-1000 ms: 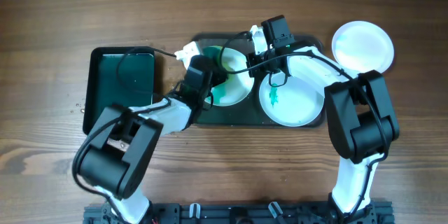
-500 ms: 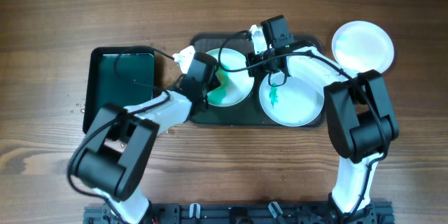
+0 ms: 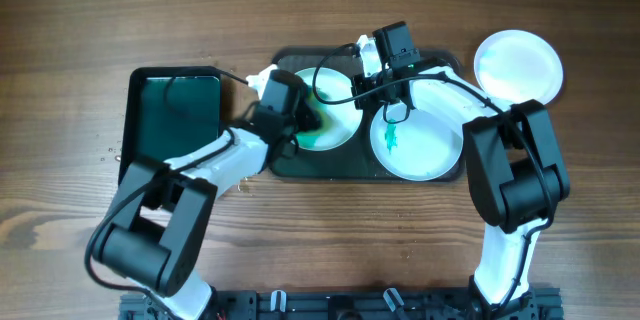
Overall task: Clean dirty plates on tray and stack at the side
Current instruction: 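Scrub the left plate with the sponge in the left gripper, then return left gripper with sponge to the black tray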
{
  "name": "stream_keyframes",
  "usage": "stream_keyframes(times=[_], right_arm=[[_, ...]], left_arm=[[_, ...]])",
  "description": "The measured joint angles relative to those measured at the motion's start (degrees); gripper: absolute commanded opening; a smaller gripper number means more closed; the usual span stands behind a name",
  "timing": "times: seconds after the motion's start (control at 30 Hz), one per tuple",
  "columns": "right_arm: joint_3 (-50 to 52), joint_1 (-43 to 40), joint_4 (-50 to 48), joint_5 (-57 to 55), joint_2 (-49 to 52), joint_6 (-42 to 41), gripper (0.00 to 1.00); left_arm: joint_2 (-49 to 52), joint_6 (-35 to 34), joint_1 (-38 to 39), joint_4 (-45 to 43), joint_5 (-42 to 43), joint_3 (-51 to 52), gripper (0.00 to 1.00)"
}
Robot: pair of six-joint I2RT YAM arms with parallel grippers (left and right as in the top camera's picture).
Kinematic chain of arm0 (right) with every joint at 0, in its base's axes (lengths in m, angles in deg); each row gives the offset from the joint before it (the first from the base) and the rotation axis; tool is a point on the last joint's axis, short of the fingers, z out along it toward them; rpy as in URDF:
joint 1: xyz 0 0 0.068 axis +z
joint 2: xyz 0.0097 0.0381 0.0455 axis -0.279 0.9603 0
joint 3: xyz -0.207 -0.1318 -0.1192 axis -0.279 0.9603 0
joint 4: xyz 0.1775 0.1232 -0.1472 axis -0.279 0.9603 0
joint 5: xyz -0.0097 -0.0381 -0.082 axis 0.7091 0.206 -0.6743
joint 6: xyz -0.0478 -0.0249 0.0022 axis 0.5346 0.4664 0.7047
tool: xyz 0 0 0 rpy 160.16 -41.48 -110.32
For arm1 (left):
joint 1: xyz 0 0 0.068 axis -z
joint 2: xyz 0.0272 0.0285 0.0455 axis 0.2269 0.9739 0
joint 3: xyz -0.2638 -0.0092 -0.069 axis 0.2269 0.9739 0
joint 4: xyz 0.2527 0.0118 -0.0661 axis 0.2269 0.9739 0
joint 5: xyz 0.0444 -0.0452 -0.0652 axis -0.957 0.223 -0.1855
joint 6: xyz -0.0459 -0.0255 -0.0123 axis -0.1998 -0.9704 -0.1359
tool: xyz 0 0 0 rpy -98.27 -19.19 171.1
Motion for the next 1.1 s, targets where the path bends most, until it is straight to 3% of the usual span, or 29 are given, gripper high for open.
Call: stream_keyframes(times=[0.17, 0.37, 0.5, 0.73, 0.97, 1.1], right_arm=[[0.0, -0.13, 0.0, -0.39, 0.0, 0.0, 0.04], [0.0, -0.07, 0.0, -0.37, 0.0, 0.0, 0.04], [0.0, 0.0, -0.11, -0.13, 0.0, 0.0, 0.04], [0.0, -0.02, -1.31, -0.66, 0.07, 0.07, 0.04], [0.2, 0.0, -1.09, -2.34, -1.51, 4.79, 0.04], [0.35, 2.27, -0.48, -13.92, -9.86, 10.95, 0.04]], left_arm=[[1.9, 0.22, 1.55, -1.31, 0.0, -0.2, 0.04], [1.46, 2.62, 1.79, 6.4, -9.64, -1.86, 0.04], [-0.85, 6.47, 1.38, 9.03, -17.2, -1.2, 0.04], [-10.43, 8.17, -0.5, 7.93, -18.8, -0.33, 0.04], [-21.07, 8.35, -10.19, 13.35, -17.73, -0.35, 0.04], [-21.27, 8.57, -18.14, 20.33, -17.62, -0.28, 0.04]])
